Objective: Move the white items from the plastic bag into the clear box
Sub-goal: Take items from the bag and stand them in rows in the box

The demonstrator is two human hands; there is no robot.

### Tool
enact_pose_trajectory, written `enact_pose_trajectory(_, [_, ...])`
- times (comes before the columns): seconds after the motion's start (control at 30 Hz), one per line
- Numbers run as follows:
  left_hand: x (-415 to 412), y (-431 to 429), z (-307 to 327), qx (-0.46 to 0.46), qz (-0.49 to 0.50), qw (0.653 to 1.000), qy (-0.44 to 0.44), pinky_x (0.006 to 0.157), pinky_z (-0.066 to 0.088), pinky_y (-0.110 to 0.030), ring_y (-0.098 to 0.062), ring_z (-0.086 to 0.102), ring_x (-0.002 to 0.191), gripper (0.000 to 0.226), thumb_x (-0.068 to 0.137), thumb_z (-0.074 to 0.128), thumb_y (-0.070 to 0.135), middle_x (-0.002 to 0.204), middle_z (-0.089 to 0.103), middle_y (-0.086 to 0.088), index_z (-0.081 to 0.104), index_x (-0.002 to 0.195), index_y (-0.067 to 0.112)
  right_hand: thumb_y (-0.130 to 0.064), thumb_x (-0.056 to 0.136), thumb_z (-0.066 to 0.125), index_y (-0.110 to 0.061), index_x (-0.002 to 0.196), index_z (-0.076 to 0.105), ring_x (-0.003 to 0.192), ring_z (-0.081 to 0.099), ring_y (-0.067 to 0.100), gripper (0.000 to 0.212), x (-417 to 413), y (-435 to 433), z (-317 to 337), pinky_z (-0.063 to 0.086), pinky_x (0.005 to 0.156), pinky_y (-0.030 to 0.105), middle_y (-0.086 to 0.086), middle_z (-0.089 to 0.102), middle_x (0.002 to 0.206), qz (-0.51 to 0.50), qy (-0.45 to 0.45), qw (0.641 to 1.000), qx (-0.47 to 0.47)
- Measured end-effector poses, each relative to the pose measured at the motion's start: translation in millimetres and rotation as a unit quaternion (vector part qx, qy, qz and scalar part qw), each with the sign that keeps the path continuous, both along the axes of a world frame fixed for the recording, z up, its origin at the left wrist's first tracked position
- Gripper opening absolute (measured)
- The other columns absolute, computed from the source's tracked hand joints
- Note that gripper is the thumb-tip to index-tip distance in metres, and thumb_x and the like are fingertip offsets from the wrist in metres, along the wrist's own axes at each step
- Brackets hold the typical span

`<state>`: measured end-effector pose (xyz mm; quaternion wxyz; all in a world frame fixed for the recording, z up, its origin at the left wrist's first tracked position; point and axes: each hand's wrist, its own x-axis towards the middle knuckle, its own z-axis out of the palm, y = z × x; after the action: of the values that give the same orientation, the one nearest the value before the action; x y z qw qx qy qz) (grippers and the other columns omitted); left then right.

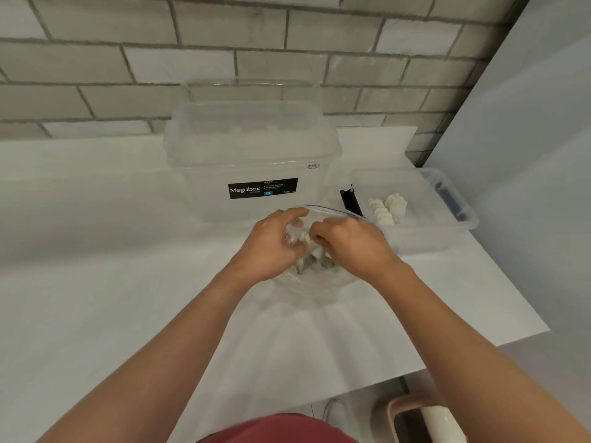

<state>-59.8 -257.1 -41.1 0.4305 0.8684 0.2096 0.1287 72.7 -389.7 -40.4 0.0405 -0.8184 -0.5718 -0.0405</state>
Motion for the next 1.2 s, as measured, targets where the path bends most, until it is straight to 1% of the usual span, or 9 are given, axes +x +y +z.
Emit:
enact_pose_trajectory(0.2, [0, 0, -3, 0.038, -0.034, 0.998, 0.04, 0.071, 0.036, -0.007, 0.002, 0.055, 0.085, 0.05, 0.077, 0.08, 0.04, 0.111, 0.056, 0.013, 0.062, 0.123, 0.036, -0.025, 0.096, 0.062, -0.032, 0.101, 0.071, 0.086, 0.065, 0.019, 0.013, 0, -19, 34, 0.053, 0.058, 0.04, -0.01, 0.067, 0.089, 0.039, 0.038, 0.996, 0.074])
enact_pose_trajectory(0.33, [6, -5, -3, 0.032, -0.031, 0.999, 0.026, 0.069, 0.038, -0.014, -0.003, 0.055, 0.081, 0.014, 0.083, 0.076, 0.039, 0.104, 0.059, 0.004, 0.068, 0.093, 0.039, -0.029, 0.096, 0.062, -0.033, 0.105, 0.071, 0.088, 0.064, 0.012, 0.013, 5, -21, 46, 0.056, 0.066, 0.041, -0.014, 0.069, 0.095, 0.034, 0.076, 0.994, 0.074])
enact_pose_trajectory(0.4, [8, -6, -3, 0.017, -0.02, 1.0, 0.015, 0.068, 0.039, -0.019, -0.008, 0.056, 0.079, 0.008, 0.083, 0.076, 0.038, 0.101, 0.061, 0.002, 0.07, 0.087, 0.037, -0.032, 0.094, 0.066, -0.031, 0.109, 0.072, 0.086, 0.065, 0.009, 0.015, 10, -21, 48, 0.057, 0.069, 0.041, -0.014, 0.071, 0.098, 0.028, 0.115, 0.989, 0.092])
enact_pose_trajectory(0.5, [10, -8, -2, -0.003, -0.01, 1.0, 0.008, 0.069, 0.039, -0.02, -0.008, 0.056, 0.08, 0.016, 0.079, 0.078, 0.042, 0.102, 0.062, 0.006, 0.072, 0.093, 0.038, -0.03, 0.093, 0.066, -0.029, 0.102, 0.074, 0.082, 0.064, 0.009, 0.011, 15, -21, 48, 0.057, 0.068, 0.042, -0.013, 0.072, 0.094, 0.035, 0.133, 0.988, 0.075])
enact_pose_trajectory(0.63, [12, -12, 1, -0.032, 0.014, 0.999, 0.0, 0.069, 0.039, -0.014, 0.0, 0.054, 0.076, 0.047, 0.075, 0.081, 0.048, 0.109, 0.062, 0.017, 0.063, 0.118, 0.043, -0.028, 0.093, 0.069, -0.029, 0.099, 0.076, 0.078, 0.066, 0.005, 0.009, 28, -32, 69, 0.056, 0.073, 0.033, -0.015, 0.074, 0.09, 0.002, 0.141, 0.984, 0.111])
enact_pose_trajectory(0.73, [14, -14, 1, -0.046, 0.043, 0.998, -0.018, 0.068, 0.039, -0.01, -0.001, 0.051, 0.068, 0.052, 0.075, 0.08, 0.048, 0.11, 0.063, 0.02, 0.059, 0.122, 0.044, -0.025, 0.092, 0.072, -0.025, 0.097, 0.077, 0.068, 0.066, 0.005, 0.007, 56, -51, 95, 0.052, 0.072, 0.02, -0.017, 0.071, 0.079, -0.061, 0.14, 0.973, 0.173])
enact_pose_trajectory(0.83, [16, -16, 2, -0.054, 0.066, 0.996, -0.032, 0.066, 0.041, -0.006, -0.006, 0.053, 0.068, 0.05, 0.076, 0.08, 0.045, 0.109, 0.064, 0.019, 0.06, 0.122, 0.042, -0.022, 0.092, 0.072, -0.02, 0.101, 0.078, 0.073, 0.069, 0.008, 0.011, 99, -66, 110, 0.049, 0.074, 0.012, -0.01, 0.074, 0.082, -0.12, 0.094, 0.964, 0.218])
enact_pose_trajectory(1.03, [25, -23, 4, -0.058, 0.1, 0.993, -0.033, 0.067, 0.043, -0.007, -0.009, 0.055, 0.071, 0.048, 0.077, 0.08, 0.045, 0.108, 0.064, 0.02, 0.059, 0.121, 0.045, -0.016, 0.095, 0.068, -0.015, 0.104, 0.078, 0.09, 0.069, 0.03, 0.014, 187, -73, 85, 0.051, 0.079, 0.029, 0.005, 0.077, 0.094, -0.182, 0.024, 0.976, 0.113])
enact_pose_trajectory(1.2, [28, -30, 5, -0.061, 0.126, 0.99, -0.037, 0.067, 0.043, -0.006, -0.013, 0.054, 0.069, 0.048, 0.077, 0.08, 0.043, 0.109, 0.065, 0.017, 0.06, 0.12, 0.043, -0.019, 0.092, 0.068, -0.023, 0.096, 0.078, 0.091, 0.068, 0.025, 0.012, 220, -66, 40, 0.056, 0.081, 0.034, 0.001, 0.075, 0.094, -0.168, 0.069, 0.983, -0.01])
